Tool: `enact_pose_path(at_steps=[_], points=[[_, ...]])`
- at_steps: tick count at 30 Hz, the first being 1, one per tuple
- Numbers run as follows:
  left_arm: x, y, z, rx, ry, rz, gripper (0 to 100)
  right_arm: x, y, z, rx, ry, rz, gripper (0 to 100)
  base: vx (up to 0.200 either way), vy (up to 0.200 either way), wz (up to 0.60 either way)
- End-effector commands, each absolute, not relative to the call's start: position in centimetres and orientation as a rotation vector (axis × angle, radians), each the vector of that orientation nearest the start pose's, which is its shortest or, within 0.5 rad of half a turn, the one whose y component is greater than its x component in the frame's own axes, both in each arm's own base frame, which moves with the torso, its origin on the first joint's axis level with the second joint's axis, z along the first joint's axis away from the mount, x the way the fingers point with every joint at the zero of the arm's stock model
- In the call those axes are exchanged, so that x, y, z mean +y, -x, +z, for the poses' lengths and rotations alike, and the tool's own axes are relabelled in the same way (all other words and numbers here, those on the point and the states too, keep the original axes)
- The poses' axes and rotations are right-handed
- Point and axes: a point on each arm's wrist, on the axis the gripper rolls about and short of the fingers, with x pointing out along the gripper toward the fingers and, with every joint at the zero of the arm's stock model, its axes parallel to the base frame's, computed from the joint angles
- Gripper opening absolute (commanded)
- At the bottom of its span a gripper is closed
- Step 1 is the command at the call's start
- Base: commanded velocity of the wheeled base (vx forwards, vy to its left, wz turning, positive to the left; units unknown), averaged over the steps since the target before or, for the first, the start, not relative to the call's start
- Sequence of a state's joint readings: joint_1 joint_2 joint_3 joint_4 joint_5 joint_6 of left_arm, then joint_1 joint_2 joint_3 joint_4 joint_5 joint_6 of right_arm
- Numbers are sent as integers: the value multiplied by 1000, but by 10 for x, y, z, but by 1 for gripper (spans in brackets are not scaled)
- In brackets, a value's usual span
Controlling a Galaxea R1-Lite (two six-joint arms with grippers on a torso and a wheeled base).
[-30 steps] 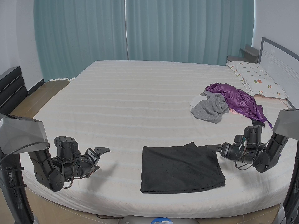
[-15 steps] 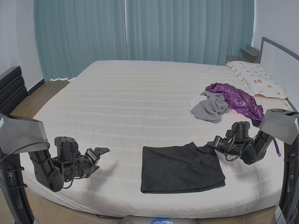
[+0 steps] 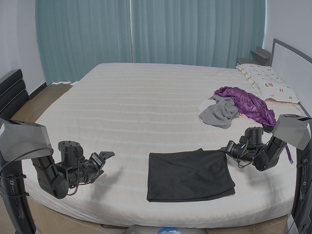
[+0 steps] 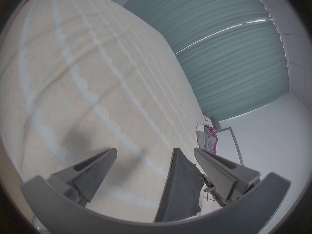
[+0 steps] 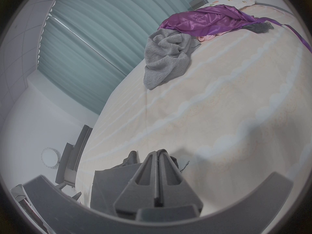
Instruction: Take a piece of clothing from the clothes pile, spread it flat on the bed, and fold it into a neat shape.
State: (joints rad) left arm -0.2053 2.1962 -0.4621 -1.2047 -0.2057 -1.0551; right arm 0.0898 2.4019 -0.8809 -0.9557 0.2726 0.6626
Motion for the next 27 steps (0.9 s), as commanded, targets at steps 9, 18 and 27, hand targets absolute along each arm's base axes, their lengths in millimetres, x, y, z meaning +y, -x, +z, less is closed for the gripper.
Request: enact_pose_path(at_steps=[9,18,27], points=[[-119,-349,0,621,844,-158,100,36,-385,-27,669,-717,123,0,0,0,0],[-171,-386,0,677,806,-212,100,39,-381,-27,642,-762,131,0,0,0,0],[-210,-400,-9,709,782,-268,100,38,-378,-29,635,-767,128,0,0,0,0]])
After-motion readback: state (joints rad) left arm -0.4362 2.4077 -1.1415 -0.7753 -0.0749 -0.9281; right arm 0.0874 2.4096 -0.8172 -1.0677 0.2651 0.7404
